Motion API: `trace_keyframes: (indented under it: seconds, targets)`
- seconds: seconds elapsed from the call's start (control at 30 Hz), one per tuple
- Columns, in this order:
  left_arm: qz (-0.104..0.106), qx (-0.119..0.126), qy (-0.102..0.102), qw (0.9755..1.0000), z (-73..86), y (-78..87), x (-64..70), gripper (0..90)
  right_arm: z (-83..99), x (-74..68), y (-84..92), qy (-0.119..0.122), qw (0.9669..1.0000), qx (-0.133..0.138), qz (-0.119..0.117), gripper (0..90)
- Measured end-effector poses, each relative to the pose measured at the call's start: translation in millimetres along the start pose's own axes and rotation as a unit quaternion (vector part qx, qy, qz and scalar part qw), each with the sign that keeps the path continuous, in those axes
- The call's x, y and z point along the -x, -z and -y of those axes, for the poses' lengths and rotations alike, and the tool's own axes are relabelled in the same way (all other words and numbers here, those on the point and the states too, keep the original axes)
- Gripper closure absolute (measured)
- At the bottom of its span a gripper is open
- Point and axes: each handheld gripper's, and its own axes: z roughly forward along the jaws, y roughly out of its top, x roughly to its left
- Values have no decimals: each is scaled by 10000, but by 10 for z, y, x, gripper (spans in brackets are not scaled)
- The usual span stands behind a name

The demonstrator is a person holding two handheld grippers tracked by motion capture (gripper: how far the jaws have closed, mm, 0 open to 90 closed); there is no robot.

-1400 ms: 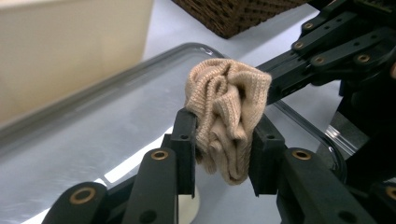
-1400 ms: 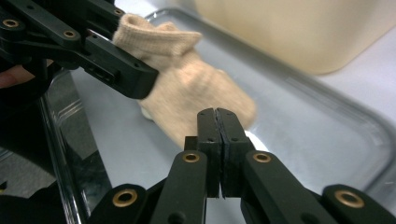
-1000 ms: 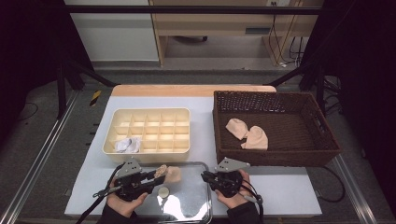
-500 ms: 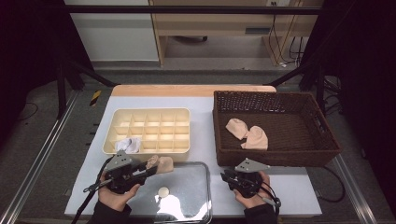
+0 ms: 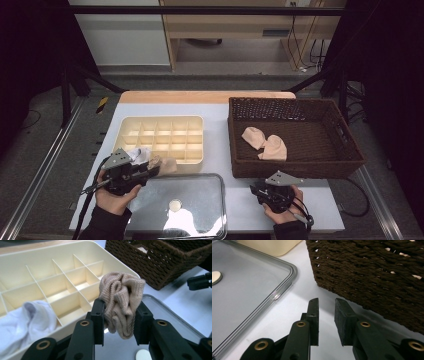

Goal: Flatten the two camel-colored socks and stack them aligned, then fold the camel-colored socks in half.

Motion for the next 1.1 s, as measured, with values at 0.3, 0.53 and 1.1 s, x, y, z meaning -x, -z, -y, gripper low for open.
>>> trace_keyframes:
  seconds: [0.3, 0.53, 1.1]
  targets:
    - [-88, -61, -20, 9999, -128, -15, -71, 663, 6, 20, 13, -13, 10000, 14, 24, 734]
    - [-204, -166, -23, 9997, -249, -41, -160, 664, 8, 37, 35, -28, 10000, 12, 52, 734]
    - [-507, -571, -118, 9970, -471, -144, -315, 664, 5, 49, 22, -46, 10000, -27, 26, 733]
